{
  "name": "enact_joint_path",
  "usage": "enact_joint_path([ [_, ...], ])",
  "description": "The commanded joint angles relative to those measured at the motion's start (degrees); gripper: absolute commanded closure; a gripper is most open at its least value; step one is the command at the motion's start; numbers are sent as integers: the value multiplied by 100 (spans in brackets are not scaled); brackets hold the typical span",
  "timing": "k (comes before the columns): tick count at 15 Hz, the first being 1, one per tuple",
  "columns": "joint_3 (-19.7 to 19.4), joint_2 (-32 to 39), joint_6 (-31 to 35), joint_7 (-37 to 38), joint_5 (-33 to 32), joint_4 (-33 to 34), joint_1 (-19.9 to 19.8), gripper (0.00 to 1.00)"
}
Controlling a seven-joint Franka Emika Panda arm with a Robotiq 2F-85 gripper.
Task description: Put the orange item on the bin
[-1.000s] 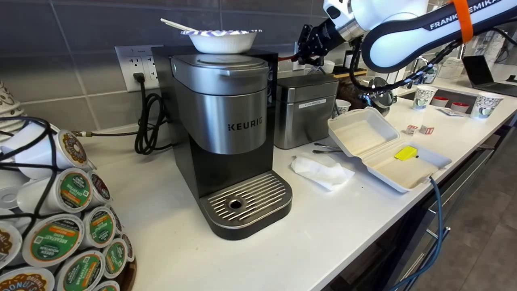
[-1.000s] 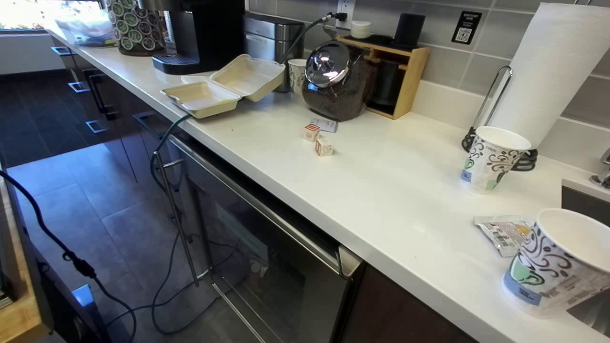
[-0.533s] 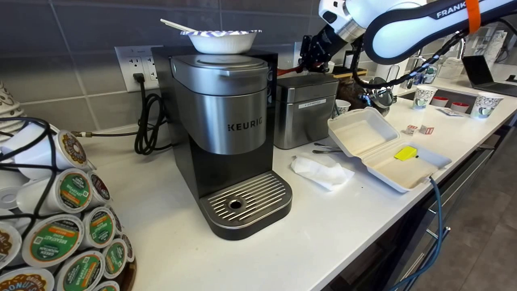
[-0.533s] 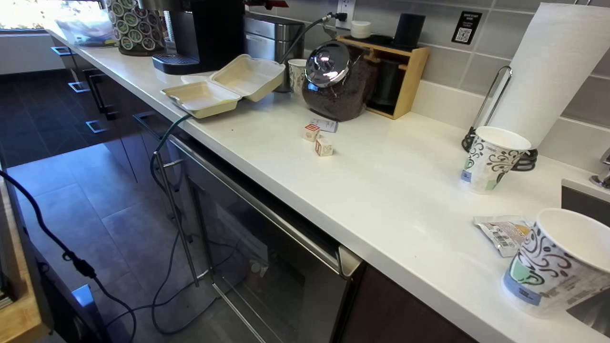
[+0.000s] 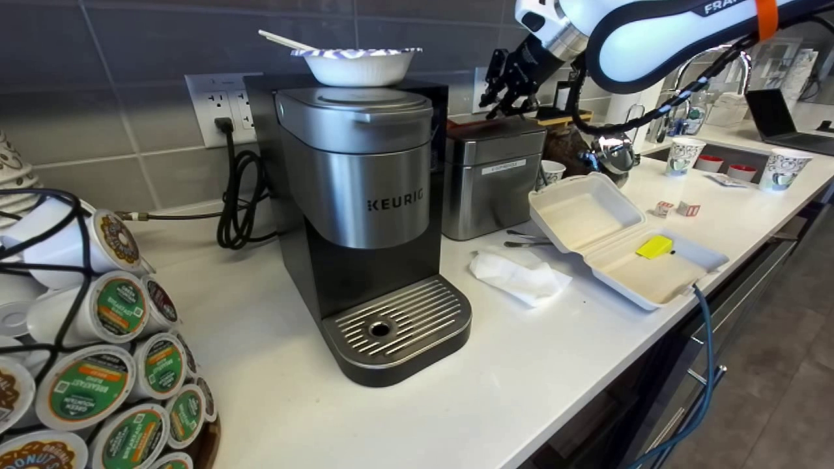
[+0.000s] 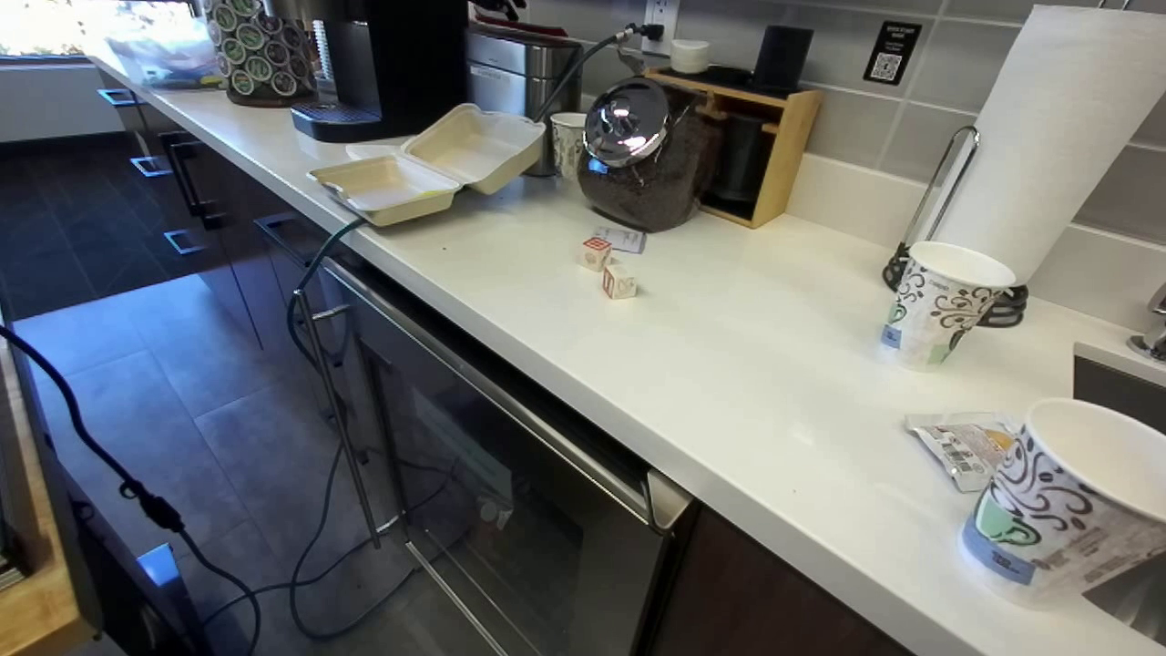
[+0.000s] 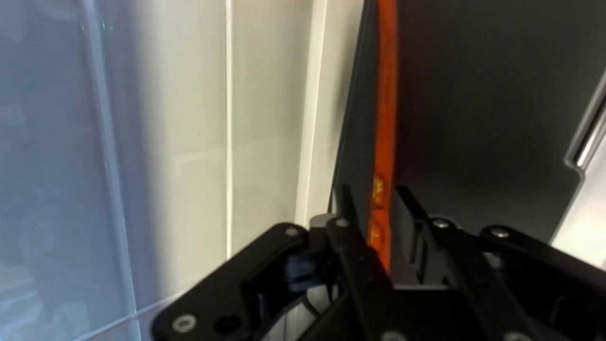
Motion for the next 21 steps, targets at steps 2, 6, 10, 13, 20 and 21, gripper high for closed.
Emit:
enact_joint_path([
  [2, -84, -421, -347, -329, 459, -442, 116, 33],
  [6, -217, -1109, -676, -254, 532, -1173, 161, 2],
  [10, -201, -1980, -155, -479, 513, -2332, 185, 0],
  [13, -358, -2569, 446, -178, 243, -3202, 427, 0],
  [20, -876, -4321, 1826, 2941, -2150, -5172, 269, 0],
  [21, -697, -4635, 1888, 3375, -2545, -5365, -20, 0],
])
